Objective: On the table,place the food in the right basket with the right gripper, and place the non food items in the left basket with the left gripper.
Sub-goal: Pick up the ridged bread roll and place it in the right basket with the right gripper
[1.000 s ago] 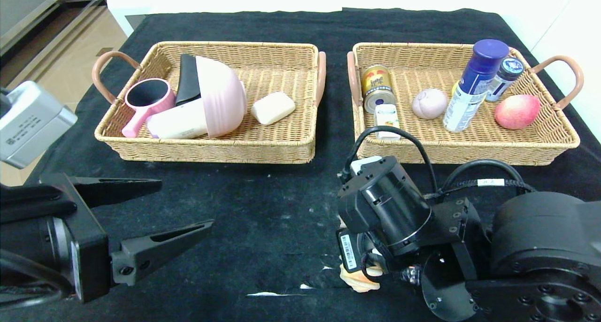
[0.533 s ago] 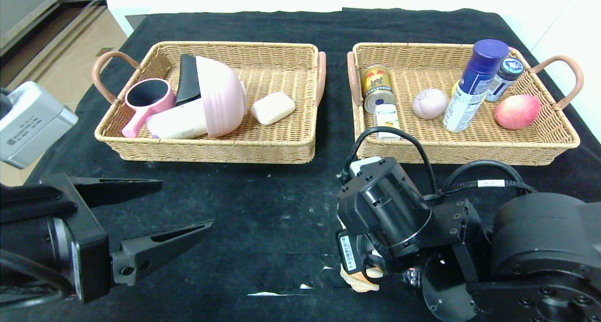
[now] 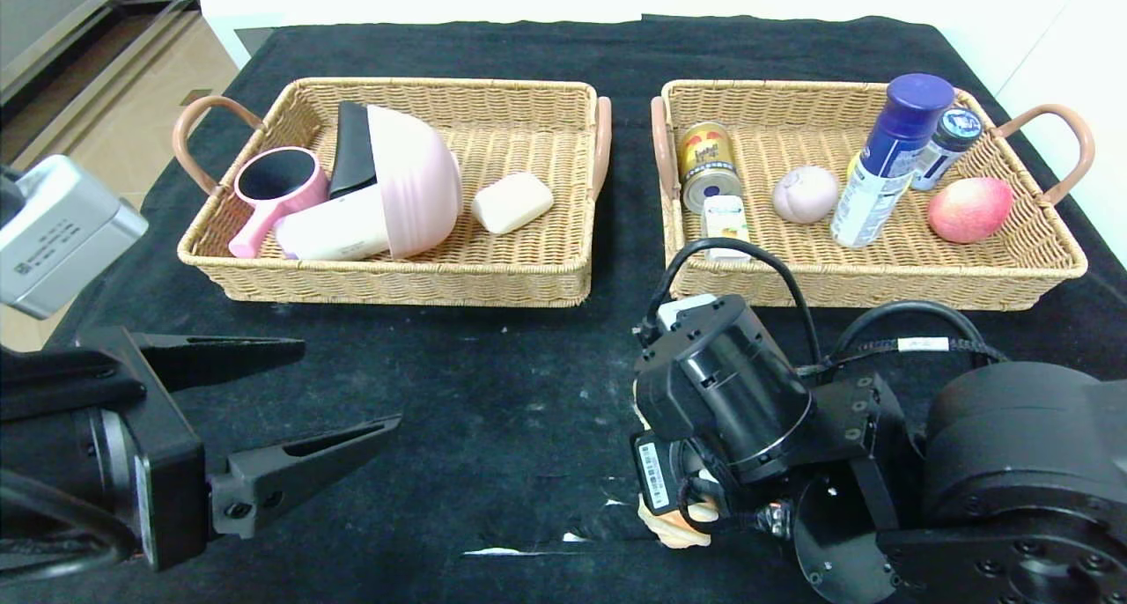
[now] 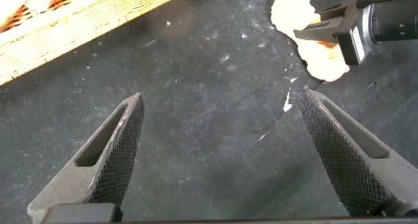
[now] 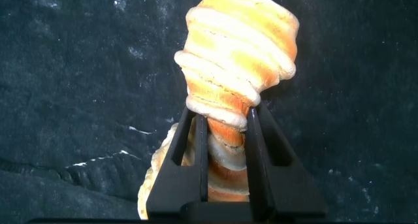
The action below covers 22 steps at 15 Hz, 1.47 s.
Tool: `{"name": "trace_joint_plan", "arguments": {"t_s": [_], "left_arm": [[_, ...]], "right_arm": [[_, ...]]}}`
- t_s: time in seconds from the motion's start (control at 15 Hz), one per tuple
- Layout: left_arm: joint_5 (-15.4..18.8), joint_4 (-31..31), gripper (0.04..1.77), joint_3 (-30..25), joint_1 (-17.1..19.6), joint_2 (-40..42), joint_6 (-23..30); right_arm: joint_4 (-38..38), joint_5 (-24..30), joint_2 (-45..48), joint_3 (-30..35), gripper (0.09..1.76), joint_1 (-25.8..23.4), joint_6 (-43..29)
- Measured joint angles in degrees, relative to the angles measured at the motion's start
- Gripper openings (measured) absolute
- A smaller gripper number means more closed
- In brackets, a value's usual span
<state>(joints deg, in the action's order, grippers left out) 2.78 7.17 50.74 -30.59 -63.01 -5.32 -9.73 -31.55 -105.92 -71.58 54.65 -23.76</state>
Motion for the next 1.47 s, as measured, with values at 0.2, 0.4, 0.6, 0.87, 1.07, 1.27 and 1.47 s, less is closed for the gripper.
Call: {"name": "trace_joint_plan", "arguments": {"t_s": [0.2, 0.4, 0.6, 0.87, 1.07, 1.27, 1.47], "left_arm": [[0.0, 0.0, 1.72, 0.0, 0.0, 0.0, 0.0], [0.0, 0.1, 1.72, 0.0, -0.1, 0.0, 0.0], [0.0, 0.1, 1.72, 0.0, -0.1, 0.0, 0.0], [0.0, 0.1, 1.72, 0.0, 0.0, 0.0, 0.0], [0.0, 0.1, 1.72, 0.1, -0.1, 0.1, 0.0], [0.0, 0.2, 1.72, 0.1, -0.1, 0.1, 0.0], [0.0, 0.2, 1.72, 0.1, -0.2, 0.1, 0.0]], "right_arm": [[-0.1, 1.7, 0.4, 0.2, 0.41, 0.0, 0.1], [0.0, 5.8, 1.6, 0.5, 0.41, -0.2, 0.1], [0.8, 9.4, 3.6, 0.9, 0.40, -0.5, 0.1], [5.4, 10.9, 6.2, 2.0, 0.40, -0.7, 0.4], [5.7, 10.9, 7.9, 1.7, 0.40, -0.8, 1.2], [7.8, 10.9, 10.0, 1.1, 0.40, -1.3, 4.1], [8.1, 11.2, 11.5, -0.5, 0.40, -3.5, 6.3]]}}
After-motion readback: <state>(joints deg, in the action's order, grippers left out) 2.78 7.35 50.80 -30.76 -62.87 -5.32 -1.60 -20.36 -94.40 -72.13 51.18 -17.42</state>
